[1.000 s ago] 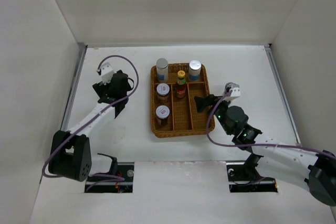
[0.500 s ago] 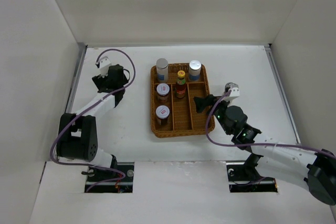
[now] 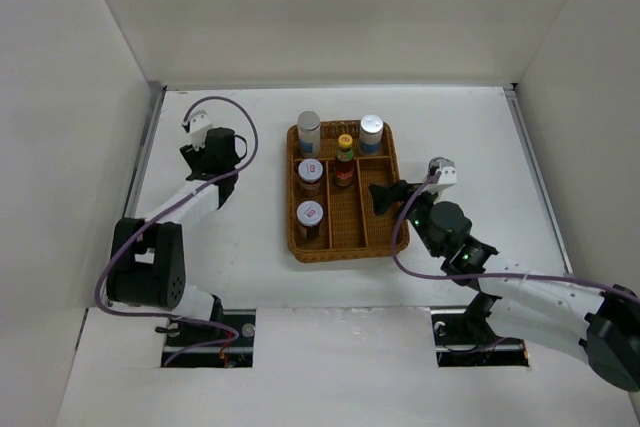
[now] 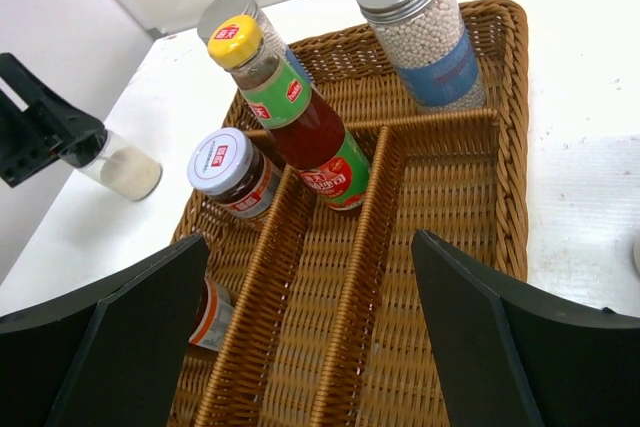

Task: Organize the condiment bottles

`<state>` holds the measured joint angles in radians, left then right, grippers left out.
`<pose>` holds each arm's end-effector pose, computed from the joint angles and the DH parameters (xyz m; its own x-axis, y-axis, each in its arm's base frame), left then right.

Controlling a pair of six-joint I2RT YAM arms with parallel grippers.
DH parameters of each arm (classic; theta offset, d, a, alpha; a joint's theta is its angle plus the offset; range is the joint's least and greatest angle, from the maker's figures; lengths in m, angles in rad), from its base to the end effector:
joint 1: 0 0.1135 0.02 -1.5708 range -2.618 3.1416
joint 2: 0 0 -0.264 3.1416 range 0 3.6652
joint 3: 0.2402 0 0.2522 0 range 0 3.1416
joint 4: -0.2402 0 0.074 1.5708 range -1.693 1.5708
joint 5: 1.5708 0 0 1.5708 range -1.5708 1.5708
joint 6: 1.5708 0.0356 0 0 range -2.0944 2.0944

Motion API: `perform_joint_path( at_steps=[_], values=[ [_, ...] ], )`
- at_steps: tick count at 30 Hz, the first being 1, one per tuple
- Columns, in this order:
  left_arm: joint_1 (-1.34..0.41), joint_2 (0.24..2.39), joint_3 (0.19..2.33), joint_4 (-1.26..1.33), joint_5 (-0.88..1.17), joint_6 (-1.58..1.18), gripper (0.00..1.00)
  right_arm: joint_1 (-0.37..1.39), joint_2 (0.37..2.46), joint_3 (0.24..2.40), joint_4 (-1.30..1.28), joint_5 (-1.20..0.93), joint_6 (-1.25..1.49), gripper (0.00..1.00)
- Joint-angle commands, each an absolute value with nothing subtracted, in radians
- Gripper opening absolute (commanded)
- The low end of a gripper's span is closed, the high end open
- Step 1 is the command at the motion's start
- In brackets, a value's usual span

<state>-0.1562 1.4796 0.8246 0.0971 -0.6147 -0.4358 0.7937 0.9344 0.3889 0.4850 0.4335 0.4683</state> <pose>0.3136 -0.0286 0.2202 -0.3237 -0.2981 -0.8980 -0.5437 0.8353 -0.0813 0.1577 0.1391 0.2436 -0.1972 0.3837 -0.9022 -0.2958 0.8540 0.4279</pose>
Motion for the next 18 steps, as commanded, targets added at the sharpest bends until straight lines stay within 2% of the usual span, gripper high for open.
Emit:
perform_joint_path(
  at_steps=[1, 5, 10, 18],
  values=[
    [-0.156, 1.337, 0.805, 0.132, -0.633, -0.431, 0.36, 0.803, 0.914, 0.391, 0.526, 0.434, 0.471, 0.90],
    [-0.226, 1.128, 0.836, 0.112, -0.682, -0.384, 0.35, 0.805, 0.891, 0.391, 0.525, 0.440, 0.463, 0.94],
    [-0.424, 0.974, 0.926, 0.071, -0.716, -0.342, 0.35, 0.805, 0.825, 0.384, 0.503, 0.494, 0.462, 1.00],
    [-0.885, 1.077, 1.081, 0.167, -0.724, -0.286, 0.34, 0.753, 0.618, 0.370, 0.344, 0.681, 0.492, 1.00]
  ],
)
